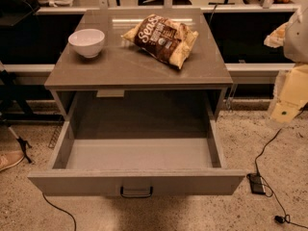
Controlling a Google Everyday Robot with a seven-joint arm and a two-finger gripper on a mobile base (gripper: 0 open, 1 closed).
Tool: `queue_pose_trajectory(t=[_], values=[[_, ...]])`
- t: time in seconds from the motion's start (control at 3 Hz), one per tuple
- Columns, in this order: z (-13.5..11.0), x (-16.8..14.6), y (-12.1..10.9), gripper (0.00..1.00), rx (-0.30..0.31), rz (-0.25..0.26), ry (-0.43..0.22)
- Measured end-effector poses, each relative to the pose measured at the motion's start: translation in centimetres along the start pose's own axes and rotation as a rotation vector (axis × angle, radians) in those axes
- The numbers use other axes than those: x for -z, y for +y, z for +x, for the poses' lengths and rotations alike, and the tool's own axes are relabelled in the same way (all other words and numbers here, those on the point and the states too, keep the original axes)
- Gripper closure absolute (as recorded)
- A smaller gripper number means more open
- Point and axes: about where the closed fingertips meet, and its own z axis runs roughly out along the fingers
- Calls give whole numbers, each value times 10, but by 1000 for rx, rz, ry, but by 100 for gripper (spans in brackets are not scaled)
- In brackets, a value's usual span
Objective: Close top drawer
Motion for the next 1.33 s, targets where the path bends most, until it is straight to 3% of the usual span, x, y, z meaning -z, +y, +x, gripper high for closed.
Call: queue_pose_trajectory(t=[0.33,0.67,1.0,1.33], values=[[2,-4,2,0,-12,-10,-2],[13,-32,15,0,-105,-82,-19],[28,-70,48,18,-277,-158,-35],[49,-117,97,42,-461,-246,3]])
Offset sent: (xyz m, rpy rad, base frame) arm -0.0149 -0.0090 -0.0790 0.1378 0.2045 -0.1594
